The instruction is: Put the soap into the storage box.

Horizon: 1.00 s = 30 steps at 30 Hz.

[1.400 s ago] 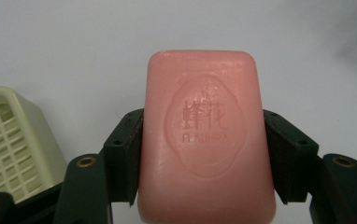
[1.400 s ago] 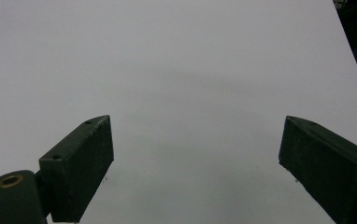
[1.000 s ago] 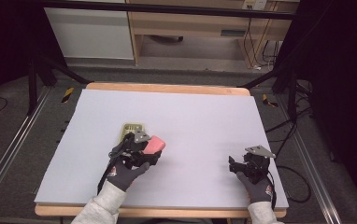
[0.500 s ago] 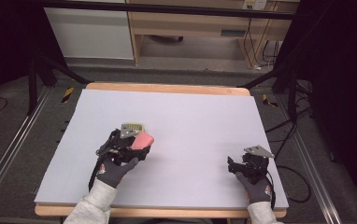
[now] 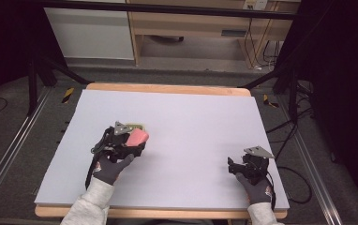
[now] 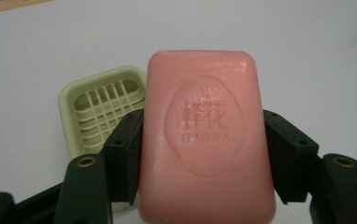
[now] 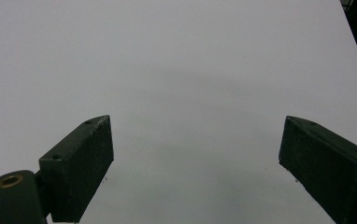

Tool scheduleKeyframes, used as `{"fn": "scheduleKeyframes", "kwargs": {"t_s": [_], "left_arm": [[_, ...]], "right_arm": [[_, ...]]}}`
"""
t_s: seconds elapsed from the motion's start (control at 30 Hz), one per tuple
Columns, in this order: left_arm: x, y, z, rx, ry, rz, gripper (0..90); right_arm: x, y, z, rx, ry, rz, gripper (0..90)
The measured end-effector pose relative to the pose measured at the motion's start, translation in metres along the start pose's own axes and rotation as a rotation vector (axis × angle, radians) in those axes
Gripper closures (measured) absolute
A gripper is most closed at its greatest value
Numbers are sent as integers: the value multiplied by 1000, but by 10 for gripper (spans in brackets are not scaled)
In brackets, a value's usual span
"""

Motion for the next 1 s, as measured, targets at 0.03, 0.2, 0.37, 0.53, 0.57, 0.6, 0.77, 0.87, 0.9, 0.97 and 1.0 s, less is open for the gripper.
{"fn": "scheduleKeyframes", "kwargs": {"t_s": [0.03, 0.2, 0.37, 0.53, 0.57, 0.6, 0.77, 0.87, 0.9, 0.97, 1.0], "left_arm": [[-1, 0, 0, 1, 1, -2, 372], [-8, 2, -3, 12, 13, -17, 371], [-17, 1, -4, 16, 26, -32, 372], [-25, -2, -6, 14, 38, -49, 372], [-26, -3, -6, 13, 40, -52, 371], [-27, -4, -7, 10, 43, -52, 372], [-32, -9, -9, 9, 52, -58, 372], [-36, -12, -9, 11, 57, -63, 372], [-37, -13, -9, 8, 56, -63, 371], [-39, -15, -10, 9, 57, -56, 371], [-40, -15, -10, 11, 55, -54, 372]], "right_arm": [[0, 0, 0, 0, -2, 0, 104], [0, 0, 0, 0, -4, -1, 104], [0, -1, 0, 0, -1, 0, 104], [0, -1, -1, 1, -2, -3, 103], [-1, -1, -1, 0, -3, -1, 104], [-1, -1, -1, -1, -5, -2, 104], [-1, -2, -1, -3, -5, -2, 103], [-1, -2, -1, -4, -3, -1, 103], [-1, -2, -1, -3, -4, -2, 103], [0, -2, -1, 1, -2, 0, 103], [0, -2, -1, -1, -6, 1, 102]]}}
Point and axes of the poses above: each handheld gripper's, and its own axes: y roughly backward along the jaws, z roughly out of its underside, x roughly to its right, the point moved 1 cm from there along -y, roughly forward along the jaws, and after that the axes turned 11 degrees about z, right-handed, at the moved point
